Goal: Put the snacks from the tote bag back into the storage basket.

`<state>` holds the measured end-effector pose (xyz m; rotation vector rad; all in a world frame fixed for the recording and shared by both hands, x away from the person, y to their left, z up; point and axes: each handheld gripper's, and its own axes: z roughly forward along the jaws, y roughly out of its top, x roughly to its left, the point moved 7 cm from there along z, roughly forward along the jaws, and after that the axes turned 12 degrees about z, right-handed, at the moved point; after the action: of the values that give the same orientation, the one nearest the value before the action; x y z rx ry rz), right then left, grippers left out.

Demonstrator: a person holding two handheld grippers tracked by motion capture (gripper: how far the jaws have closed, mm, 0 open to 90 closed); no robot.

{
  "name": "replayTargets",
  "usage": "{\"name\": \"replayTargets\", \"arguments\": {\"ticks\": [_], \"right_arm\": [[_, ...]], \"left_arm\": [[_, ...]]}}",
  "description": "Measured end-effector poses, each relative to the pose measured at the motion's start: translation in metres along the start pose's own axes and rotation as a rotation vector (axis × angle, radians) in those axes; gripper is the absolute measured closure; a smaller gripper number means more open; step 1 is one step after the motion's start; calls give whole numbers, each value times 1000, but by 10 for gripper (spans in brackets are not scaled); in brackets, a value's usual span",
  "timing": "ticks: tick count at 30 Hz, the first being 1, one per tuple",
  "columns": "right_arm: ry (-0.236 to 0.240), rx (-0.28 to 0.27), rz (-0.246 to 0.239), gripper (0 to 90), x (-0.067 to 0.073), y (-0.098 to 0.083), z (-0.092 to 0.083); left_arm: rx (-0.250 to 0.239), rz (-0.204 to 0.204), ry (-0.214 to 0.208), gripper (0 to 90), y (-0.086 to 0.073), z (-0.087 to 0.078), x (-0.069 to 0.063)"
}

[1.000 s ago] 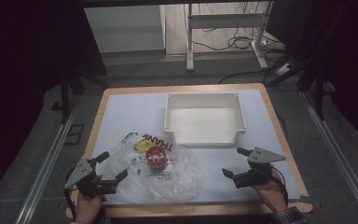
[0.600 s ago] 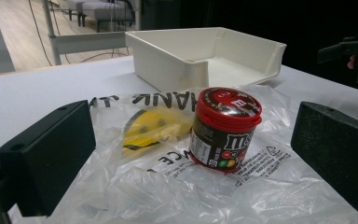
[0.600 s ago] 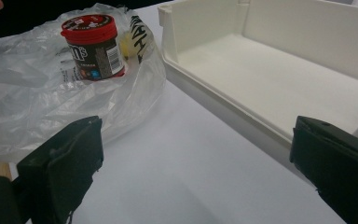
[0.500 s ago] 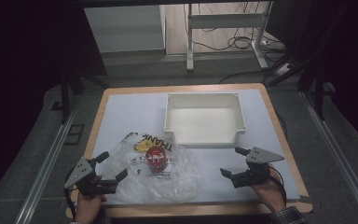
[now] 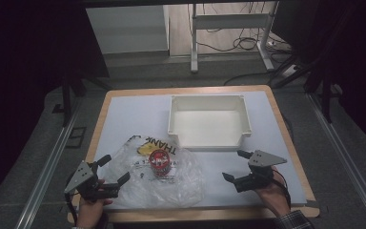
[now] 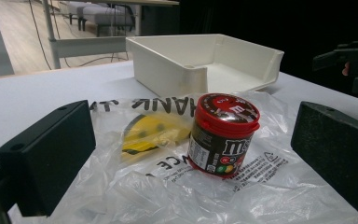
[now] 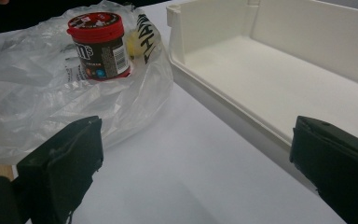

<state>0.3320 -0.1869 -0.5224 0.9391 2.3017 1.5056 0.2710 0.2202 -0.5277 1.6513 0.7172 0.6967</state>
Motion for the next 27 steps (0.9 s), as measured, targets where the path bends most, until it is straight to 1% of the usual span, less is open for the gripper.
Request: {"name": "replayTargets", "arguments": {"ticks": [3, 7, 11, 13, 16, 22, 27], "right_arm": [[4, 3, -5, 32, 2, 0, 2], [8, 8, -11, 32, 4, 1, 4], [15, 3, -14, 32, 5, 2, 6], [14, 10, -14, 32, 5, 2, 7], [25, 4, -20, 32, 7, 3, 9], [27, 7, -26, 32, 8, 4, 10], [35, 3, -23, 32, 10, 4, 12]], "left_arm": [[0, 1, 2, 0, 0, 0, 0], [-1, -6, -4, 0, -1, 1, 0], [2, -3, -4, 0, -1, 1, 0], [4, -2, -5, 0, -1, 1, 0], [9, 0, -7, 0, -2, 1, 0], [10, 3, -9, 0, -1, 1, -1], [14, 5, -10, 0, -2, 2, -1]]}}
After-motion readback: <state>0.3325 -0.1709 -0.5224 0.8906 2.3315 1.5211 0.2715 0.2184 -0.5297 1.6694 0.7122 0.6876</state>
